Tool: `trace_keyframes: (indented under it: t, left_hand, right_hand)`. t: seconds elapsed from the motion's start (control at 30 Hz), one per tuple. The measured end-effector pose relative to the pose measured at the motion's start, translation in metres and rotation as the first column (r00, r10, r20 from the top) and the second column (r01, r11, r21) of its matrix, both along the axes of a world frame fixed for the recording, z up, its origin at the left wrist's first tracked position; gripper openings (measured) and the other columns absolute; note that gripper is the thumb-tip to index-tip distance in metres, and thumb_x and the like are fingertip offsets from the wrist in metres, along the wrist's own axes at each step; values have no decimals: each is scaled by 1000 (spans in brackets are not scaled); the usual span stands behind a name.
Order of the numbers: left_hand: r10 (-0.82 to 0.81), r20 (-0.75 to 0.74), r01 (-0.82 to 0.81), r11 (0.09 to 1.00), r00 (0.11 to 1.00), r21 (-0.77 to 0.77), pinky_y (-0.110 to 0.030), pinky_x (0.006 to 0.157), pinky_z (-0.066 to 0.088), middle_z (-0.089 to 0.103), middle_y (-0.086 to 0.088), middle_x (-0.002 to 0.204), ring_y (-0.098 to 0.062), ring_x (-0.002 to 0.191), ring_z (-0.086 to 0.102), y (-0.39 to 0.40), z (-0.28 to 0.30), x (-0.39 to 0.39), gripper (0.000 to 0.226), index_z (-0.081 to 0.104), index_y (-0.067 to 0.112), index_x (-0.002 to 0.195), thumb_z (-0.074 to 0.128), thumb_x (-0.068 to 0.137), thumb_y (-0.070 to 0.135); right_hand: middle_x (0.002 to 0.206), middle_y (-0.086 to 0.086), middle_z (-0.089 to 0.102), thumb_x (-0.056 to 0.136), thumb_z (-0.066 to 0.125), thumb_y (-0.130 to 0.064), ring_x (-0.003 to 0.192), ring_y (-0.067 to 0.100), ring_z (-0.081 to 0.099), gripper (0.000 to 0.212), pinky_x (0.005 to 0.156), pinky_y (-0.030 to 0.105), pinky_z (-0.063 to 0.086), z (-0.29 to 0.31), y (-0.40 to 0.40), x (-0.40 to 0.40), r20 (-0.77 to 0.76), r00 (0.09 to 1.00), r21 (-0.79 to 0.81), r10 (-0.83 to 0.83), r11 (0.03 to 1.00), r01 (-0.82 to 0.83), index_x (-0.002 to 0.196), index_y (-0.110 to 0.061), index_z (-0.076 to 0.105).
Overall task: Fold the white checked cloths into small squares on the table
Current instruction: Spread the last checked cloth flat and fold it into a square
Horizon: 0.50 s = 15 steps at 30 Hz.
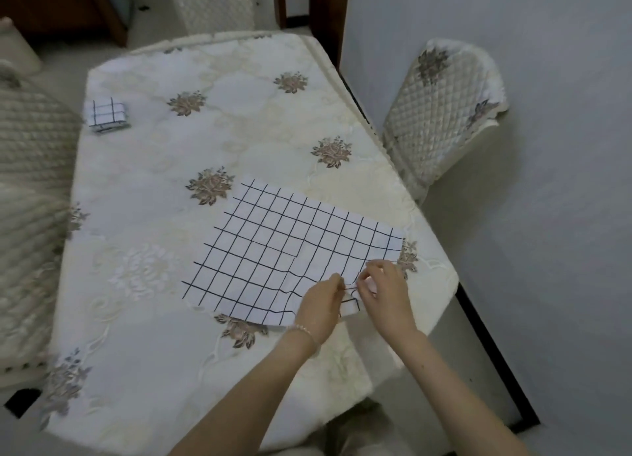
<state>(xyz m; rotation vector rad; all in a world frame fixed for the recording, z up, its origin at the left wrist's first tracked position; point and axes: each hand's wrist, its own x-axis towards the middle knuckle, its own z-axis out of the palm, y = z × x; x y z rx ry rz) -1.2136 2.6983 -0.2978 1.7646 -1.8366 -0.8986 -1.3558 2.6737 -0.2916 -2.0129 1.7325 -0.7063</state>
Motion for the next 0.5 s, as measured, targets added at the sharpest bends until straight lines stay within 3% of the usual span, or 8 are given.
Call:
trace_keyframes:
  t: [0.07, 0.1, 0.17, 0.23, 0.3, 0.37, 0.43, 0.5]
  left_hand:
    - [97, -227, -80, 994, 969, 79, -34, 59, 39, 52, 2, 68, -16, 60, 46, -7, 25, -2, 9, 43, 18, 90, 40, 98, 18]
    - [129, -324, -108, 991, 937, 82, -32, 55, 35, 45, 3, 62, -14, 55, 39, -10, 39, -3, 10, 42, 18, 89, 40, 99, 18]
    - [200, -541, -142, 979, 817, 148, -24, 49, 29, 35, 1, 61, -10, 50, 30, -13, 72, -4, 12, 42, 16, 89, 40, 100, 19]
    - [311, -681, -178, 949, 664, 259, -16, 46, 28, 36, 2, 68, -8, 55, 31, -21, 98, 4, 12, 42, 18, 89, 42, 100, 23]
    - [396, -772, -165, 917, 496, 364, -12, 65, 36, 46, -2, 86, -14, 79, 47, -30, 115, 23, 12, 46, 22, 90, 50, 95, 32]
    - [475, -861, -55, 879, 184, 473, -29, 92, 43, 55, -10, 109, -28, 107, 55, -34, 130, 47, 23, 53, 20, 102, 57, 90, 39]
    - [613, -790, -147, 782, 4, 606, -34, 80, 52, 62, -14, 100, -29, 92, 63, -30, 144, 72, 25, 58, 9, 98, 43, 97, 29]
    - [697, -716, -330, 668, -38, 667, -31, 70, 46, 56, -7, 84, -20, 77, 57, -24, 136, 99, 29, 53, 13, 83, 32, 101, 20]
  right_hand:
    - [103, -5, 51, 89, 63, -16, 99, 9, 48, 2, 85, 24, 40, 30, -8, -3, 286, 939, 27, -189, 982, 189, 89, -15, 61]
    - [103, -6, 50, 91, 60, -20, 95, 5, 50, 4, 82, 20, 41, 44, -11, -6, 420, 855, 89, -303, 952, 293, 92, -17, 59]
    - [107, -1, 52, 94, 51, -31, 93, 7, 52, 8, 78, 21, 43, 63, -17, -10, 635, 603, 249, -483, 867, 432, 95, -25, 55]
    - [117, 4, 54, 93, 45, -35, 103, 18, 53, 13, 85, 31, 43, 74, -22, -13, 684, 454, 311, -571, 791, 527, 99, -29, 56]
    - [126, 8, 54, 91, 45, -31, 111, 19, 53, 21, 93, 35, 43, 88, -24, -10, 700, 451, 233, -554, 774, 589, 107, -26, 57]
    - [126, 13, 53, 88, 46, -29, 112, 17, 54, 22, 94, 32, 45, 108, -25, -1, 757, 482, 73, -440, 791, 608, 107, -27, 57]
    - [124, 14, 53, 91, 46, -20, 108, 11, 54, 21, 90, 22, 44, 126, -28, 10, 793, 532, -89, -297, 807, 584, 108, -22, 57]
    - [118, 9, 57, 95, 43, -14, 107, 10, 54, 24, 91, 23, 44, 136, -35, 25, 778, 595, -158, -200, 855, 494, 114, -13, 58]
